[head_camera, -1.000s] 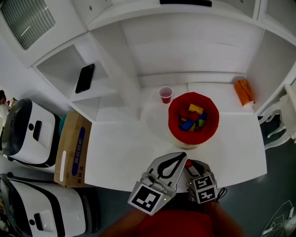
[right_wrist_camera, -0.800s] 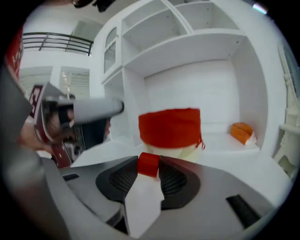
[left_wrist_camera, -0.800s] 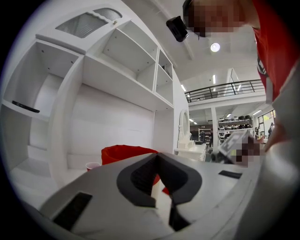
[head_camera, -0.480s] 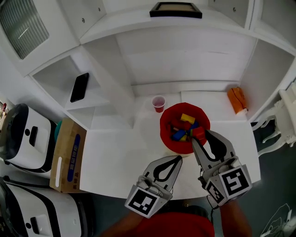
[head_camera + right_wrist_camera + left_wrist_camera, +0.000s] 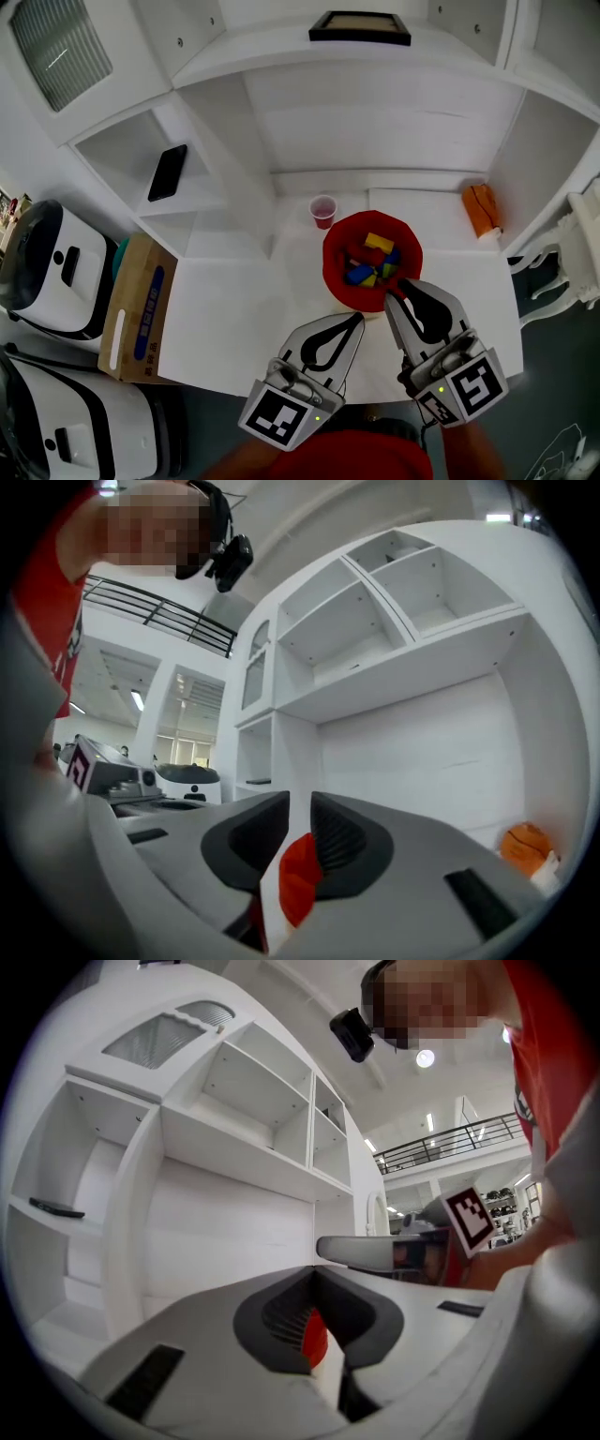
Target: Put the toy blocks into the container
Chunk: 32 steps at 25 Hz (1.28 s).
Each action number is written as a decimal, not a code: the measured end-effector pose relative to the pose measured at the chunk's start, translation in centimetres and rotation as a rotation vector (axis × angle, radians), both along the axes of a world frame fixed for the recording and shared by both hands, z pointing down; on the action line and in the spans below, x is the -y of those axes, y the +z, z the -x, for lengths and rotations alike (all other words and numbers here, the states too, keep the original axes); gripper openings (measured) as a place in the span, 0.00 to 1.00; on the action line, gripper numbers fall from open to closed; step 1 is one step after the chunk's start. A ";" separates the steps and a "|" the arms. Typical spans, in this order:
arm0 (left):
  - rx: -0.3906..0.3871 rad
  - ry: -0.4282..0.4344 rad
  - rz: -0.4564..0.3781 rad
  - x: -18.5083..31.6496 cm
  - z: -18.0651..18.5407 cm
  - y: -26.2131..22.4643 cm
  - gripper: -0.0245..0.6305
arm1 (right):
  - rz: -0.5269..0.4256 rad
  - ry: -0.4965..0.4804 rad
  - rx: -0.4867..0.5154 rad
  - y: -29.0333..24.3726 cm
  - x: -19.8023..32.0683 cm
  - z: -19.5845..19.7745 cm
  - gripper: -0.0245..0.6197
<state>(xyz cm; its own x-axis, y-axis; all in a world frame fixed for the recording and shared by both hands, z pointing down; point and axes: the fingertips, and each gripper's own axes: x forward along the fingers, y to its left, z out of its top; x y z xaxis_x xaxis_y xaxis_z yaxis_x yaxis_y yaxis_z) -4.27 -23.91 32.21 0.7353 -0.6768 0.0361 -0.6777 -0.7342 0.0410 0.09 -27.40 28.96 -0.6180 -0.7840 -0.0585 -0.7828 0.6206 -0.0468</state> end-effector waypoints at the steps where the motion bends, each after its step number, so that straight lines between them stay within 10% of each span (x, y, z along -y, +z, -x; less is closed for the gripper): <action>1: 0.005 0.003 -0.009 -0.4 -0.1 -0.2 0.05 | -0.017 -0.002 0.006 -0.2 -1.0 -0.1 0.12; 32: 0.042 0.048 -0.019 -7.4 -4.7 0.1 0.05 | -0.028 -0.031 0.023 1.5 -10.6 -3.1 0.05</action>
